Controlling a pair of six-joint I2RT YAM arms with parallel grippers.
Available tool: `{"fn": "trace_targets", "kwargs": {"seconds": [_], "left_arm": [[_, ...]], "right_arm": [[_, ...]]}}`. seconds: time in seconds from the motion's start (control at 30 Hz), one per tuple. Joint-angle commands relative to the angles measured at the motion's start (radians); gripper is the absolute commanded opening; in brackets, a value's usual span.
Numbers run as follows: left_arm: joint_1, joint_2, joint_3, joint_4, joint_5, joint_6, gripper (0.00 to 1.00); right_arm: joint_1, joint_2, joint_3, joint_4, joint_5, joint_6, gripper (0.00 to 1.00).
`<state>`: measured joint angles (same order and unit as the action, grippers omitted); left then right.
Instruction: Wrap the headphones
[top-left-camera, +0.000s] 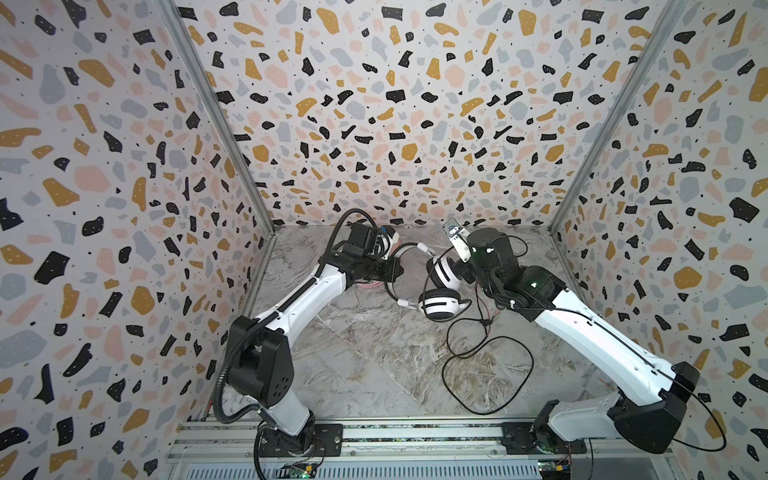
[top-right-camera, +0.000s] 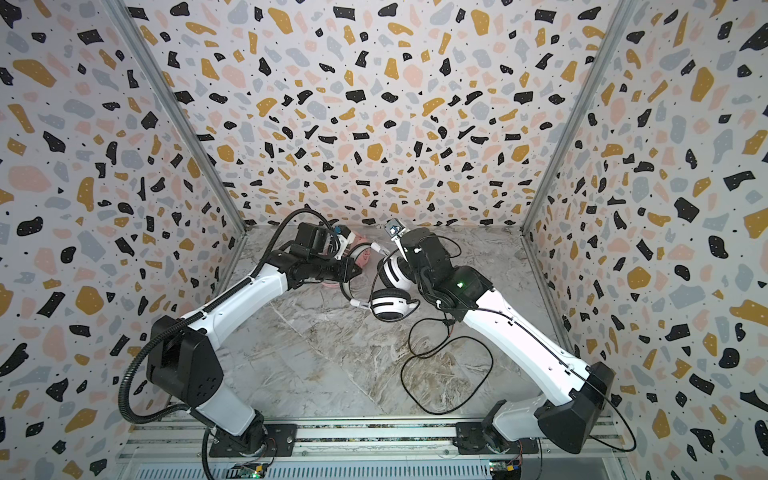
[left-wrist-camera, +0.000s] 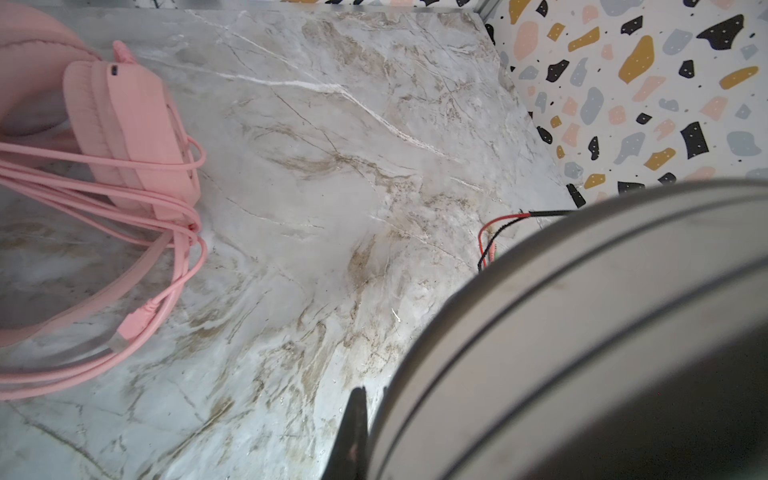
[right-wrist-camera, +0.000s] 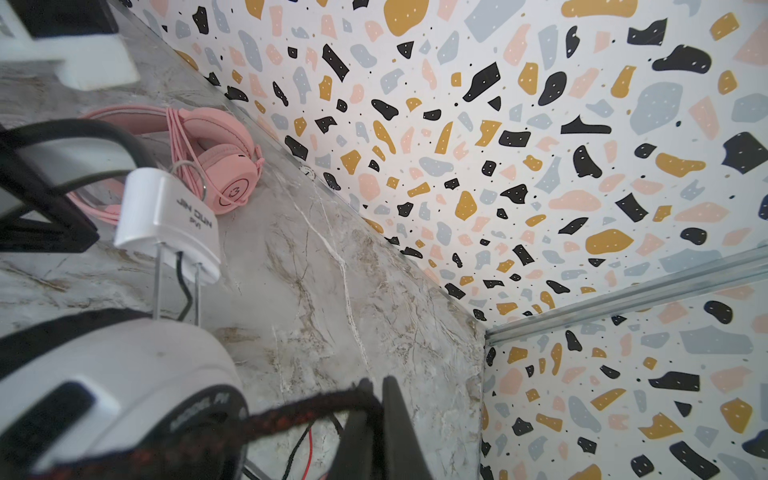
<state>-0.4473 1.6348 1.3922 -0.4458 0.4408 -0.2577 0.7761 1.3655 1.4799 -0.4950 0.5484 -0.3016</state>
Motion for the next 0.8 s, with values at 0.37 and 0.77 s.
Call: {"fn": "trace_targets", "kwargs": {"seconds": [0.37, 0.77], "left_arm": [[-0.061, -0.051, 0.049, 0.037, 0.091, 0.085, 0.00], [-0.095, -0.089, 0.035, 0.071, 0.163, 0.124, 0.00]], "right_arm": [[-0.037, 0.122, 0.120, -0.030, -0.154, -0.072, 0.06], [-0.104, 0.199, 0.144, -0.063, -0.166, -0.010, 0.07]]}}
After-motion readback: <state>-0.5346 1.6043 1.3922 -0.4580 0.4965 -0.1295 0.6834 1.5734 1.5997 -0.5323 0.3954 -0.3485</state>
